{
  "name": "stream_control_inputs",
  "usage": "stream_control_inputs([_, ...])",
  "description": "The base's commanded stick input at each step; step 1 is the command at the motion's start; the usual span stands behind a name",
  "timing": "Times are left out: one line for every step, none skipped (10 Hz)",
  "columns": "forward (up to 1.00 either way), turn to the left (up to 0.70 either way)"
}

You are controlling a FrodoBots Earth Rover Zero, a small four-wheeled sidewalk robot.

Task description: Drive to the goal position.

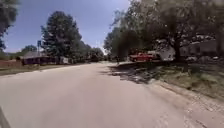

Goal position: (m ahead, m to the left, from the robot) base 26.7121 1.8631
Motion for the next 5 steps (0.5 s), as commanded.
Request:
stream_control_inputs([0.70, 0.00])
stream_control_inputs([0.70, 0.00])
stream_control_inputs([0.70, 0.00])
stream_control_inputs([0.70, 0.00])
stream_control_inputs([0.70, 0.00])
